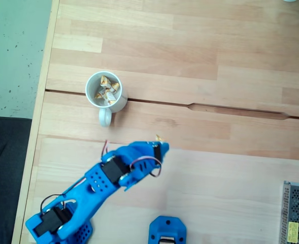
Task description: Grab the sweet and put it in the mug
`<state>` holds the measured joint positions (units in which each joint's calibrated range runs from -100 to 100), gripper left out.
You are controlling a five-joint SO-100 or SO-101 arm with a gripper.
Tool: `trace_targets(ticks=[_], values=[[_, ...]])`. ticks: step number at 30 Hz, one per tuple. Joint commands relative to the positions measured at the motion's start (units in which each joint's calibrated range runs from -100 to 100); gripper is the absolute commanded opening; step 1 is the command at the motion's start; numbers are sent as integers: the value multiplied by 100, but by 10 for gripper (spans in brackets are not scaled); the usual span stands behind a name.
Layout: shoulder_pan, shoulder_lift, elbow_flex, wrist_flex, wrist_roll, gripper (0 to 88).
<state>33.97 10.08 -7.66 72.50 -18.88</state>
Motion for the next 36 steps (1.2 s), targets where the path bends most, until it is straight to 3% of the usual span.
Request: trace_targets(ticks=[1, 13, 19, 26, 36], values=[[-187, -475, -625, 32, 29, 0], [-1313, -432, -1410, 879, 117, 0], [-1923, -371, -1544, 581, 49, 0], [-2497, -36, -1526, 16, -420, 0], [-2657, 627, -1535, -193, -498, 0]])
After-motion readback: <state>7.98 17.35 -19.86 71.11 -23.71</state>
